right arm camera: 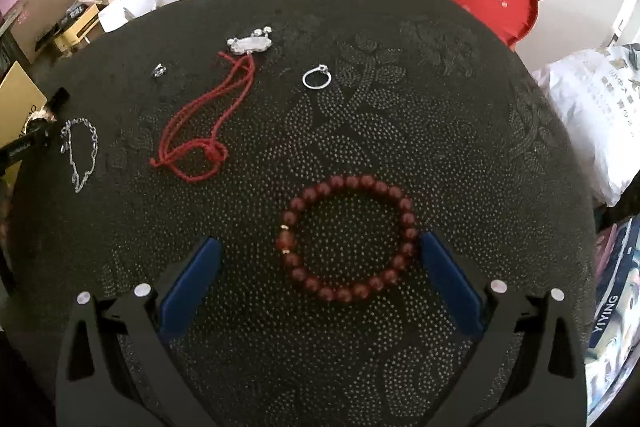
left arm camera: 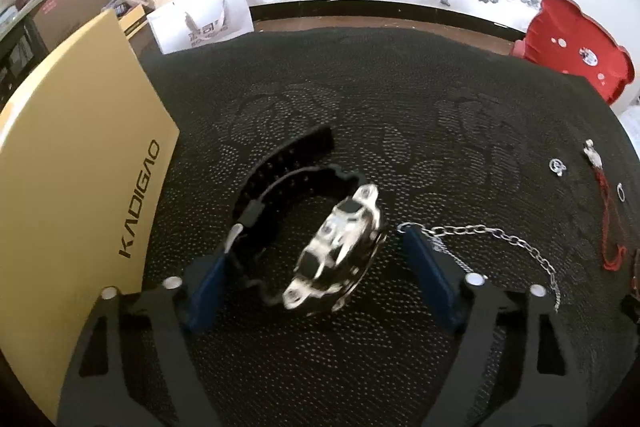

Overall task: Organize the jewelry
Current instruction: 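Grasp the red bead bracelet with the right tool while the left tool lifts the watch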

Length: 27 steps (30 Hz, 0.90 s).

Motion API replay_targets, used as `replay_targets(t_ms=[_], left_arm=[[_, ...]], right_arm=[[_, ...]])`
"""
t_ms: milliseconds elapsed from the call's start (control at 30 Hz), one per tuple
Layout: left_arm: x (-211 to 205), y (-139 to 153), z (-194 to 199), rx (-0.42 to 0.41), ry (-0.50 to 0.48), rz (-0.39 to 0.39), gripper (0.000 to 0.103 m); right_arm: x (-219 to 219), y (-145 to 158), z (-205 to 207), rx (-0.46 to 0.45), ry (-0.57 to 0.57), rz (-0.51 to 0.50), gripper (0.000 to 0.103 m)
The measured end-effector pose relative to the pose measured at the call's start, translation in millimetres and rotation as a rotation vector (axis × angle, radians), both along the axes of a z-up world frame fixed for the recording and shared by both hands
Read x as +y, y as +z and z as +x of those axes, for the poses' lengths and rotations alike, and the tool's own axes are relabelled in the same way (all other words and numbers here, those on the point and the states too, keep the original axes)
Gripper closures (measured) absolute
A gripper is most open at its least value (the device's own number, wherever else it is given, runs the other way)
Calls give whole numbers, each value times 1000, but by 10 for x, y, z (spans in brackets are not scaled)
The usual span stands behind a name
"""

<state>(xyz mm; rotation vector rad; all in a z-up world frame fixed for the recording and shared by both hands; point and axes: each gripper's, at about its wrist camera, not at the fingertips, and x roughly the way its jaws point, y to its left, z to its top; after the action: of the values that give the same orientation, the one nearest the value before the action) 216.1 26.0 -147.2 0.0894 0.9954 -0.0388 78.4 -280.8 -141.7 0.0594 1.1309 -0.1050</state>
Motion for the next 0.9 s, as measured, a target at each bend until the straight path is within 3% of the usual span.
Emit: replay_targets(t_ms=[100, 233, 300, 367, 433, 500, 900], left_arm=[[-44, 12, -33, -6, -19, 4, 36], [-45, 6, -56, -11, -16, 4, 37], [-44, 6, -61, -14, -15, 6, 37], [-62, 8, -71, -23, -18, 21, 38], [-71, 12, -70, -23, -16, 23, 39], [-85, 16, -81, -21, -12, 21, 39], [-86, 68, -87, 4, -10, 21, 42]], right_arm=[[9, 16, -17, 3, 1, 1, 10], [-11, 60, -48, -4, -6, 3, 24], [0, 96, -55, -16, -3, -5, 40], [29, 123, -47, -21, 1, 0, 66], [47, 131, -33, -18, 4, -3, 69], [54, 143, -31, -17, 0, 2, 86], [160, 219, -37, -23, 17, -13, 86]])
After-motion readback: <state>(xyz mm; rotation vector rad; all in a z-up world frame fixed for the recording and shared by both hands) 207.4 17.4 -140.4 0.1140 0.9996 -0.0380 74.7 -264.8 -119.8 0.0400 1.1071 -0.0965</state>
